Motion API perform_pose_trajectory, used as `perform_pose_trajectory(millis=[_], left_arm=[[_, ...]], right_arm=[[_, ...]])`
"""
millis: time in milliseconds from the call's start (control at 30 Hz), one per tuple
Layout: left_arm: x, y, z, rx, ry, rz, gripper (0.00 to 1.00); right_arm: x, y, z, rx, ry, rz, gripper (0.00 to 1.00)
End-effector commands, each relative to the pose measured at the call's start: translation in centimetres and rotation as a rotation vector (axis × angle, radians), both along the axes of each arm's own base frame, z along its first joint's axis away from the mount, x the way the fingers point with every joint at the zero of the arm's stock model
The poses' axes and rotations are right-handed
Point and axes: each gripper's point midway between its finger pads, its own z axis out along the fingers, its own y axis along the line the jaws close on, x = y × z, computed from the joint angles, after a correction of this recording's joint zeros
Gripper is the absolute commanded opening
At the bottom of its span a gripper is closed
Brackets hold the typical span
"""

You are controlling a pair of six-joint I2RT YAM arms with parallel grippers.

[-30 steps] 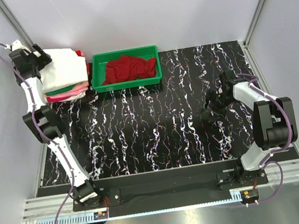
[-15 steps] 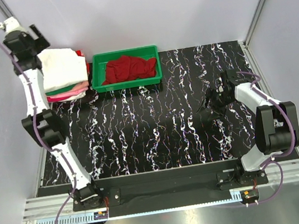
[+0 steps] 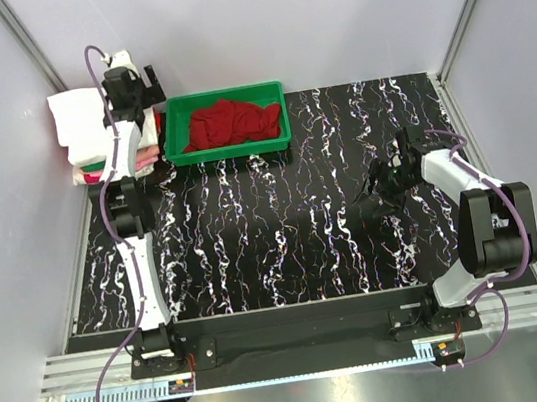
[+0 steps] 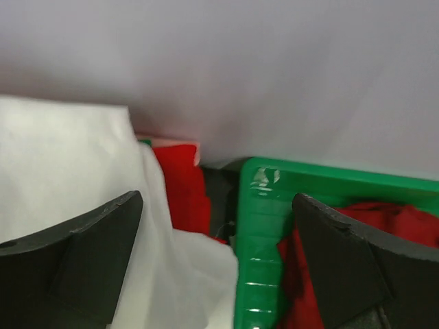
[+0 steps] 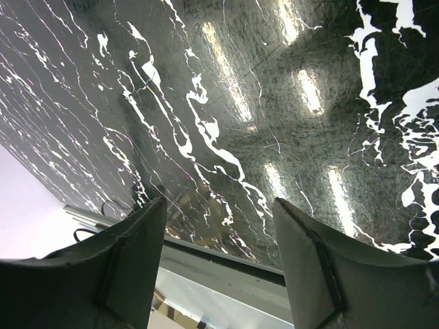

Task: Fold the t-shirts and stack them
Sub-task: Neatly place the folded tshirt to the corner

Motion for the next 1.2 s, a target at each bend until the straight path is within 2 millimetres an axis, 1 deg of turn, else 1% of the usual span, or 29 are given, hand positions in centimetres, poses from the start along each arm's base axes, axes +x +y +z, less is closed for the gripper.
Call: perform_pose_trajectory(millis=[0, 67, 133, 233, 267, 300, 333, 367, 400, 433, 467, 533, 600, 667, 733, 767, 800, 833, 967, 1067, 1167], left_arm=[[0.7, 2.7, 3.3, 0.026, -0.101, 0.077, 0.99], [0.8, 2.9, 2.5, 0.038, -0.089, 0.088, 0.99], [0.7, 3.2, 2.5, 0.048, -0.090, 0.102, 0.99], [0.5, 3.7, 3.5, 0.059, -0.107, 0.122, 0.99], [0.4, 3.6, 3.7, 0.058, -0.109, 0.122, 0.99], [0.3, 3.6, 4.1, 0.057, -0.116, 0.124, 0.99], [-0.1, 3.5, 5.7, 0.056, -0.141, 0.127, 0.99], [-0.2, 3.7, 6.1, 0.054, -0.150, 0.133, 0.99], [-0.5, 3.8, 7.2, 0.058, -0.165, 0.147, 0.99], [-0.6, 4.1, 7.8, 0.063, -0.172, 0.157, 0.99], [-0.7, 4.3, 8.3, 0.073, -0.179, 0.163, 0.94], [-0.9, 4.4, 8.6, 0.085, -0.175, 0.169, 0.92], [-1.1, 4.6, 9.1, 0.094, -0.177, 0.176, 0.84], [-1.3, 4.8, 9.3, 0.108, -0.173, 0.187, 0.81], [-1.4, 5.1, 9.4, 0.122, -0.170, 0.200, 0.80], [-1.4, 5.2, 9.2, 0.131, -0.163, 0.203, 0.80], [-1.2, 5.3, 8.4, 0.134, -0.148, 0.201, 0.81], [-1.2, 5.3, 8.5, 0.136, -0.147, 0.201, 0.81], [-0.9, 5.8, 6.5, 0.148, -0.109, 0.217, 0.80], [-0.4, 5.8, 4.4, 0.140, -0.080, 0.207, 0.80], [-0.2, 5.9, 3.4, 0.133, -0.064, 0.204, 0.80]], right_arm=[[0.4, 0.0, 0.5, -0.012, -0.042, 0.021, 0.70], [0.4, 0.0, 0.2, -0.012, -0.034, 0.022, 0.70], [0.4, 0.0, 0.1, -0.012, -0.031, 0.021, 0.71], [0.5, 0.0, -0.3, -0.012, -0.022, 0.021, 0.71], [0.4, 0.0, -0.4, -0.012, -0.021, 0.021, 0.70], [0.5, 0.0, -0.4, -0.011, -0.019, 0.019, 0.70], [0.4, 0.0, -0.5, -0.010, -0.017, 0.020, 0.71], [0.5, 0.1, -0.6, -0.008, -0.016, 0.020, 0.70], [0.5, 0.1, -0.6, -0.007, -0.016, 0.020, 0.70], [0.4, 0.2, -0.7, -0.005, -0.013, 0.022, 0.70], [0.4, 0.1, -0.7, -0.005, -0.015, 0.023, 0.70], [0.3, 0.1, -0.6, -0.004, -0.016, 0.021, 0.70], [0.2, 0.2, -0.7, -0.004, -0.015, 0.022, 0.70], [0.2, 0.2, -0.7, -0.001, -0.013, 0.023, 0.70], [0.1, 0.2, -0.7, -0.001, -0.018, 0.023, 0.70], [0.2, 0.2, -0.6, 0.001, -0.019, 0.021, 0.70], [0.1, 0.3, -0.7, 0.002, -0.016, 0.024, 0.70], [0.1, 0.3, -0.8, 0.005, -0.012, 0.025, 0.70], [0.1, 0.4, -1.0, 0.011, -0.006, 0.026, 0.70], [0.2, 0.4, -1.1, 0.011, -0.004, 0.027, 0.70], [0.2, 0.4, -1.1, 0.011, -0.002, 0.025, 0.70]])
